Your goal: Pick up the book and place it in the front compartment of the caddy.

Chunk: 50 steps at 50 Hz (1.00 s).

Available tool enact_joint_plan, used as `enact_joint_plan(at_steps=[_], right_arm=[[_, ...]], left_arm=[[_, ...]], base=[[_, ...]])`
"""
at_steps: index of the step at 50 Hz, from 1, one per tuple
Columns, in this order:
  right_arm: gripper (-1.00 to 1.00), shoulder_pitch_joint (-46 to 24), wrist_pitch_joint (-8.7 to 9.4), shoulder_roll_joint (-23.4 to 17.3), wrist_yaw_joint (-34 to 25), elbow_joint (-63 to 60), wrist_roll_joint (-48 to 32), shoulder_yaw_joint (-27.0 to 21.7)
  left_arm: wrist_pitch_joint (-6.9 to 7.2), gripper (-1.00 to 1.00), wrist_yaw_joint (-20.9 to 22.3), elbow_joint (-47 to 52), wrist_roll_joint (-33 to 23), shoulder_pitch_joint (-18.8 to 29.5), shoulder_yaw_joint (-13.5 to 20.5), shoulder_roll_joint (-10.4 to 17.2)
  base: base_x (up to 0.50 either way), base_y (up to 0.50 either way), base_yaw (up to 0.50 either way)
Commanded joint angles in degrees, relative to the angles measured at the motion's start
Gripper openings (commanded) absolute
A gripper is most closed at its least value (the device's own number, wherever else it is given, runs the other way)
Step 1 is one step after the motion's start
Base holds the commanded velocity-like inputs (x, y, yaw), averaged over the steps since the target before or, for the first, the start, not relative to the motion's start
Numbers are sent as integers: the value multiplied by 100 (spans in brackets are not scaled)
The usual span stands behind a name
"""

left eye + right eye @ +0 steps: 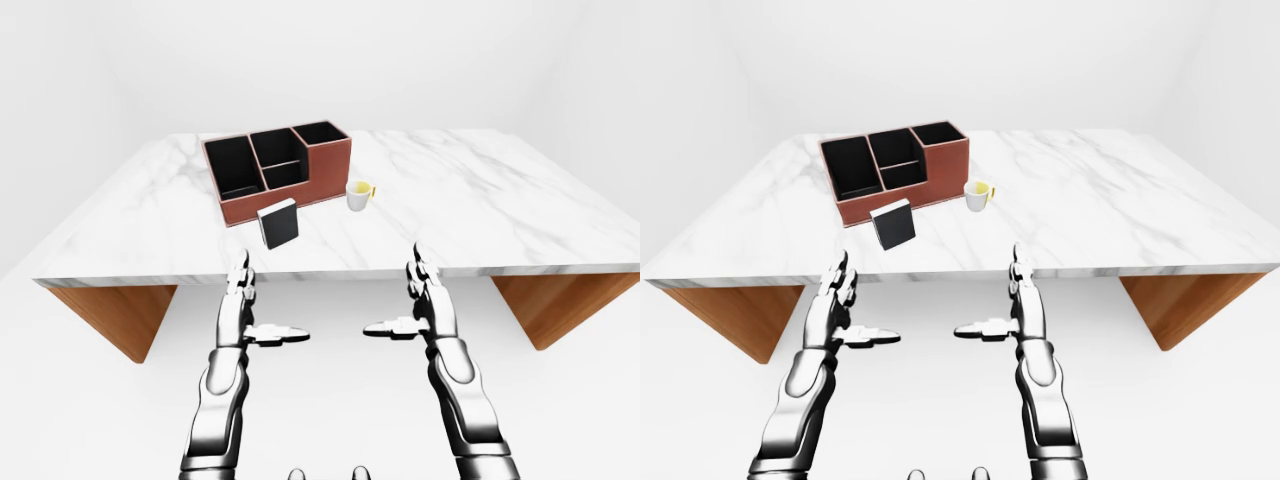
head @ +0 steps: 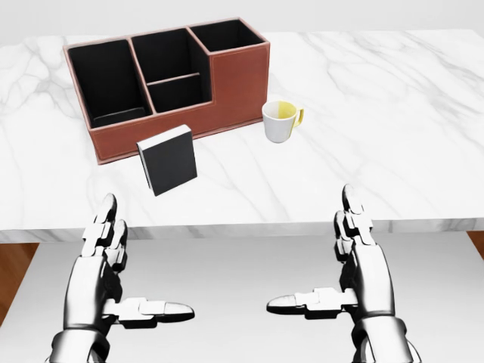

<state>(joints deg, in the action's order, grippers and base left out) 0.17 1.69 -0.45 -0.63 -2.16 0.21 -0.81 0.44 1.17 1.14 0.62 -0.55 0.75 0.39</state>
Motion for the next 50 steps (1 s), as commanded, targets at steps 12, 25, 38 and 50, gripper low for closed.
enact_joint_plan(at_steps=[12, 25, 38, 50], right_arm=[[100, 123, 331, -92, -108, -1373, -94, -151], [100, 344, 331, -85, -201, -2856, -430, -96], [100, 503, 331, -31, -291, -3993, -777, -11], [100, 558, 331, 30, -214, -4220, -872, -9]], left_arm=[[447, 100, 289, 976, 135, -304, 135, 81], [456, 100, 490, 2518, 259, -701, 263, 62], [456, 100, 679, 3598, 627, -864, 658, 25], [456, 100, 724, 3984, 758, -890, 824, -9]], base=[[0, 0, 0], [0, 0, 0], [0, 0, 0], [0, 0, 0]])
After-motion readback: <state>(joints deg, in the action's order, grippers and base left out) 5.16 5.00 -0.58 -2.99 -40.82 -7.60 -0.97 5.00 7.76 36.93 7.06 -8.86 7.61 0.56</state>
